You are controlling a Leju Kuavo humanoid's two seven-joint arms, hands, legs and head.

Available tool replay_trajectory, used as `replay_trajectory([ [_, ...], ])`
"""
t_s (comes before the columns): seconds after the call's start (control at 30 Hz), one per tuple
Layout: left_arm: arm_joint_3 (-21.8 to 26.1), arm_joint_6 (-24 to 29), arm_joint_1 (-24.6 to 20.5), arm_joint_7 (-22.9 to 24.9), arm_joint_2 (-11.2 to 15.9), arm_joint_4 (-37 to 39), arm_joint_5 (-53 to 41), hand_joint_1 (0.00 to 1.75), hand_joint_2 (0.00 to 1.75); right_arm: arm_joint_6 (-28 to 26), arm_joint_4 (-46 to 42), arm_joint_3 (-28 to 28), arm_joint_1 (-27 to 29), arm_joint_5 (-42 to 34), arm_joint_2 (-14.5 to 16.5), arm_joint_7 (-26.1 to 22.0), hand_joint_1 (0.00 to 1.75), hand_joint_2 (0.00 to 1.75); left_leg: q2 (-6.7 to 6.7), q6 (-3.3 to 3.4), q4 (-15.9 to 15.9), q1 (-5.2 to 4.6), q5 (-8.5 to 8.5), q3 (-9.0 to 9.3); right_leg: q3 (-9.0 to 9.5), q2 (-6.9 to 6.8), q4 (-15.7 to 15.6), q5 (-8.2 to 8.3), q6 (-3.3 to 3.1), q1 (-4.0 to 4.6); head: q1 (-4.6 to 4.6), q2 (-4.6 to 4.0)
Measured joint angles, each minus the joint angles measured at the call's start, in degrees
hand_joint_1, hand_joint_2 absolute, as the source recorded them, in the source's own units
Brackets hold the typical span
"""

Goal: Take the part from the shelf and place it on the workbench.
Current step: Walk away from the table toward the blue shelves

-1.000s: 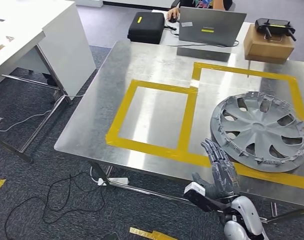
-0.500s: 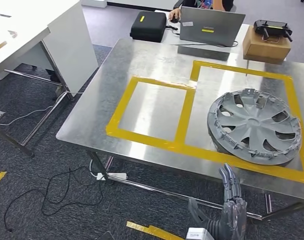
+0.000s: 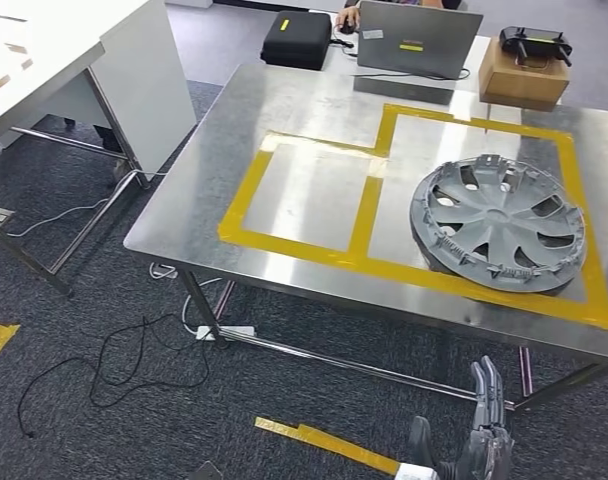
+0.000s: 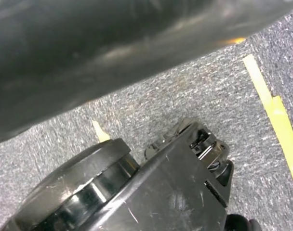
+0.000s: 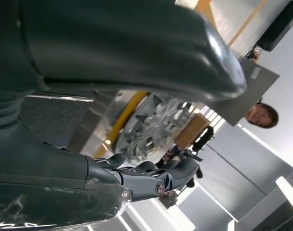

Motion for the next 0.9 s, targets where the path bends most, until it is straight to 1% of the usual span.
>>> replay_trajectory([
  [0.03,0.12,0.05,0.05,-0.03,-0.01,0.0,0.09,0.0,0.0,0.4,0.61,-0.99,-0.07,0.0,0.85,0.0,0.0,0.0,-0.03,-0.37,0.04,0.1,0.22,-0.19,-0.46,-0.08,-0.18,0.31,-0.48,-0.04,0.03,0.0],
  [0.07,0.25,0.15,0.15,-0.08,-0.01,0.0,0.22,0.0,0.0,0.85,1.63,-2.3,-0.38,-0.16,1.78,-0.1,0.0,0.0,-0.07,-0.73,0.4,0.2,-0.4,-0.47,-0.98,-0.17,-0.28,0.81,-1.04,-0.09,-0.01,0.0],
  [0.1,0.39,0.25,0.3,-0.13,-0.03,0.0,0.34,0.0,0.0,1.24,3.15,-3.92,-0.95,-0.55,2.68,-0.42,0.0,0.0,-0.13,-1.06,1.53,0.28,-2.02,-0.91,-1.47,-0.27,-0.41,1.39,-1.61,-0.18,-0.1,0.0],
  [0.13,0.6,0.37,0.46,-0.17,-0.04,0.0,0.47,0.0,0.0,1.51,5.36,-5.93,-1.79,-1.15,3.48,-1.14,0.0,0.0,-0.17,-1.33,3.65,0.39,-4.54,-1.55,-2.08,-0.38,-0.5,2.03,-2.04,-0.27,-0.21,0.0],
  [0.17,0.85,0.5,0.61,-0.19,-0.06,0.0,0.59,0.0,0.0,1.87,8.35,-8.28,-2.95,-2.03,4.09,-2.17,0.0,0.0,-0.18,-1.58,6.72,0.49,-7.52,-2.32,-2.76,-0.43,-0.47,2.6,-2.29,-0.2,-0.32,0.0],
  [0.2,1.11,0.62,0.71,-0.2,-0.08,0.0,0.71,0.0,0.0,2.49,11.89,-10.86,-4.34,-3.12,4.53,-3.38,0.0,0.0,-0.18,-1.77,10.22,0.61,-9.94,-3.02,-3.44,-0.47,-0.38,3.2,-2.37,-0.15,-0.37,0.0],
  [0.23,1.39,0.77,0.76,-0.19,-0.08,0.0,0.84,0.0,0.0,3.16,15.95,-13.75,-6.05,-4.07,4.86,-4.63,0.0,0.0,-0.18,-1.92,13.17,0.69,-11.15,-3.37,-4.15,-0.5,-0.18,3.79,-2.35,-0.1,-0.38,0.0],
  [0.27,1.63,0.9,0.75,-0.16,-0.09,0.0,1.01,0.0,0.0,3.81,20.39,-16.78,-8.04,-4.86,5.08,-5.68,0.0,0.0,-0.18,-2.02,14.81,0.76,-10.96,-3.13,-5.0,-0.53,0.13,4.38,-2.28,-0.07,-0.39,0.0],
  [0.3,1.86,1.01,0.68,-0.09,-0.11,0.0,1.21,0.0,0.0,4.34,24.89,-19.77,-10.07,-5.39,5.18,-6.43,0.0,0.0,-0.18,-2.04,14.63,0.81,-9.63,-2.09,-5.89,-0.54,0.53,4.9,-2.14,-0.07,-0.41,0.0],
  [0.33,2.12,1.1,0.52,0.04,-0.14,0.0,1.49,0.0,0.0,4.54,29.27,-22.59,-12.02,-5.64,5.13,-6.87,0.0,0.0,-0.18,-2.0,12.57,0.86,-7.83,-0.18,-6.83,-0.56,1.0,5.34,-1.96,-0.1,-0.41,0.0],
  [0.37,2.42,1.21,0.28,0.25,-0.2,0.0,1.86,0.0,0.0,4.62,33.95,-25.26,-14.0,-5.86,4.88,-7.1,0.0,0.0,-0.18,-1.94,9.09,0.92,-6.57,2.37,-7.74,-0.58,1.51,5.73,-1.71,-0.1,-0.39,0.0],
  [0.4,2.73,1.33,-0.07,0.58,-0.28,0.0,2.27,0.0,0.0,4.91,38.89,-27.71,-16.01,-6.18,4.44,-7.19,0.0,0.0,-0.24,-1.78,5.22,0.91,-6.13,4.89,-8.56,-0.58,2.03,6.06,-1.42,-0.05,-0.37,0.0],
  [0.43,3.07,1.49,-0.52,0.98,-0.4,0.0,2.74,0.0,0.0,5.48,43.9,-29.94,-18.08,-6.58,3.86,-7.24,0.0,0.0,-0.29,-1.53,2.09,0.88,-6.3,6.67,-9.21,-0.6,2.45,6.46,-1.08,0.02,-0.33,0.0],
  [0.47,3.45,1.71,-1.02,1.47,-0.53,0.0,3.24,0.0,0.0,6.45,49.14,-32.01,-20.17,-7.0,3.23,-7.23,0.0,0.0,-0.35,-1.19,0.12,0.77,-6.74,7.58,-9.71,-0.6,2.7,6.93,-0.71,0.07,-0.32,0.0],
  [0.5,3.83,1.94,-1.54,2.02,-0.67,0.0,3.75,0.0,0.0,7.92,54.1,-33.81,-22.07,-7.46,2.62,-6.89,0.0,0.0,-0.4,-0.74,-0.6,0.59,-6.85,7.64,-10.05,-0.6,2.75,7.44,-0.33,0.08,-0.3,0.0],
  [0.53,4.21,2.19,-2.02,2.59,-0.82,0.01,4.25,0.0,0.0,9.64,58.47,-35.36,-23.73,-7.85,2.09,-6.28,0.0,0.0,-0.35,-0.23,-0.66,0.56,-6.51,7.15,-10.3,-0.59,2.68,7.9,0.06,-0.01,-0.32,0.0],
  [0.57,4.61,2.45,-2.55,3.15,-0.96,0.01,4.71,0.0,0.0,11.28,62.58,-36.8,-25.13,-8.13,1.6,-5.46,0.0,0.0,-0.25,0.31,-0.71,0.55,-5.92,6.58,-10.66,-0.52,2.91,7.54,0.44,-0.14,-0.32,0.0],
  [0.6,4.96,2.66,-3.06,3.6,-1.1,0.01,5.09,0.0,0.0,12.58,66.08,-38.03,-26.25,-8.31,1.15,-4.63,0.0,0.0,-0.15,0.85,-0.78,0.58,-5.26,5.91,-11.26,-0.42,3.82,6.2,0.78,-0.25,-0.27,0.0],
  [0.63,5.27,2.82,-3.55,3.91,-1.22,0.01,5.33,0.0,0.0,13.46,69.04,-39.07,-27.18,-8.43,0.76,-4.04,0.0,0.0,-0.06,1.29,-0.86,0.64,-4.51,5.08,-12.19,-0.29,5.89,3.78,1.06,-0.33,-0.19,0.0],
  [0.67,5.55,2.94,-3.98,4.09,-1.3,0.01,5.47,0.0,0.0,13.9,71.59,-39.95,-27.95,-8.49,0.43,-3.7,0.0,0.0,-0.01,1.57,-0.85,0.6,-3.8,4.2,-13.29,-0.19,9.11,0.61,1.29,-0.38,-0.07,0.0],
  [0.7,5.74,3.01,-4.26,4.19,-1.34,0.02,5.61,0.0,0.0,14.18,73.61,-40.6,-28.6,-8.52,0.15,-3.4,0.0,0.0,0.01,1.7,-0.82,0.53,-3.08,3.28,-14.33,-0.14,12.9,-2.17,1.44,-0.39,0.02,0.0],
  [0.73,5.92,3.15,-4.46,4.3,-1.36,0.02,5.88,0.0,0.0,14.53,75.44,-41.15,-29.25,-8.55,-0.1,-2.73,0.0,0.0,0.06,1.71,-0.78,0.45,-2.31,2.27,-14.96,-0.12,16.49,-3.89,1.53,-0.4,0.05,0.0],
  [0.77,6.13,3.34,-4.61,4.46,-1.36,0.02,6.29,0.0,0.0,14.97,76.92,-41.62,-29.81,-8.57,-0.27,-1.75,0.0,0.0,0.13,1.67,-0.74,0.37,-1.58,1.31,-14.96,-0.11,18.89,-4.27,1.56,-0.4,0.05,0.0],
  [0.8,6.5,3.68,-4.85,4.8,-1.37,0.02,6.94,0.0,0.0,15.7,78.32,-42.09,-30.35,-8.59,-0.37,-0.15,0.0,0.0,0.2,1.59,-0.7,0.29,-0.83,0.32,-13.95,-0.11,19.4,-3.17,1.47,-0.4,0.06,0.0],
  [0.83,6.95,4.15,-5.23,5.28,-1.39,0.02,7.7,0.0,0.0,16.74,79.57,-42.51,-30.85,-8.6,-0.4,1.68,0.0,0.0,0.24,1.49,-0.68,0.23,-0.09,-0.61,-11.91,-0.11,17.89,-1.39,1.27,-0.39,0.07,0.0],
  [0.87,7.45,4.7,-5.81,5.91,-1.42,0.02,8.44,0.0,0.0,18.02,80.65,-42.85,-31.33,-8.46,-0.39,3.48,0.0,0.0,0.22,1.36,-0.65,0.18,0.62,-1.32,-8.96,-0.11,14.58,0.09,0.97,-0.34,0.07,0.0],
  [0.9,8.02,5.4,-6.57,6.71,-1.46,0.02,9.23,0.0,0.0,19.36,81.64,-43.11,-31.81,-8.1,-0.37,5.36,0.0,0.0,0.15,1.17,-0.59,0.05,1.32,-1.97,-5.2,-0.11,9.96,0.89,0.62,-0.22,0.09,0.0],
])
